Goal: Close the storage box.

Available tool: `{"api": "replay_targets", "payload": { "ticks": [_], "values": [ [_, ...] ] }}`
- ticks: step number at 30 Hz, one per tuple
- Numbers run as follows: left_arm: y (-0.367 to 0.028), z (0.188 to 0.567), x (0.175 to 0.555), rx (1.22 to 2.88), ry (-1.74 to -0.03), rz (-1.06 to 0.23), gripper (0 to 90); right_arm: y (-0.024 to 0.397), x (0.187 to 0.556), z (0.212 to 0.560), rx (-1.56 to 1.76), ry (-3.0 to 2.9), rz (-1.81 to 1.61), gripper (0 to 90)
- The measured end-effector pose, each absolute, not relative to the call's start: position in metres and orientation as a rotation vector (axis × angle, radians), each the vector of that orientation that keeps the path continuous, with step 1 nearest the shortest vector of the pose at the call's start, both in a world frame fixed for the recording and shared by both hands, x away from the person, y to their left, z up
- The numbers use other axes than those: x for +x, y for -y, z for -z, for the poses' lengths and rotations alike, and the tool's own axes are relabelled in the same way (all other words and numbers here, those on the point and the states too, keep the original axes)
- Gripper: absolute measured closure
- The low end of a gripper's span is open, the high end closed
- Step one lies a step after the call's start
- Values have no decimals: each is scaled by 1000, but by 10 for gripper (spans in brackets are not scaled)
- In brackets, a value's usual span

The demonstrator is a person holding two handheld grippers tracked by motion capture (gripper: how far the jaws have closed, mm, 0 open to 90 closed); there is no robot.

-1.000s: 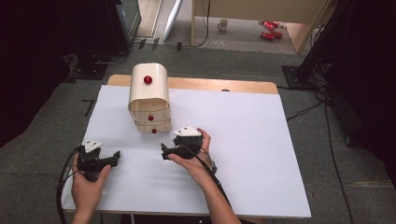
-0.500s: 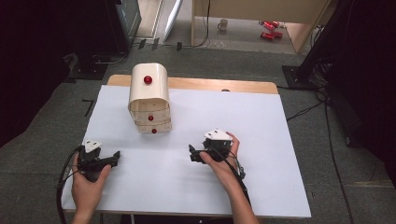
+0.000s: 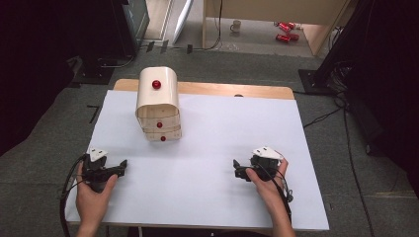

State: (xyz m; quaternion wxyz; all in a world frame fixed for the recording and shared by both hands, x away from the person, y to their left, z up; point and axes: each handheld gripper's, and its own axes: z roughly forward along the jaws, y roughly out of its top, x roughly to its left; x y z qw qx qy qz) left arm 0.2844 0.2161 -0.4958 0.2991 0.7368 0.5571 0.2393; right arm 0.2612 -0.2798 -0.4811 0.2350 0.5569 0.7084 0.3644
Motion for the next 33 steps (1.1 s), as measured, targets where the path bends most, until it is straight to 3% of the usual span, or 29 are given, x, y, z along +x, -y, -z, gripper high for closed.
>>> {"api": "replay_targets", "payload": {
  "ticks": [22, 33],
  "values": [
    [-216, 496, 284, 1956, -1479, -637, 150, 371, 219, 502, 1715, -1810, -852, 0],
    [-216, 496, 284, 1956, -1479, -637, 150, 370, 217, 505, 1697, -1835, -784, 0]
  ]
}}
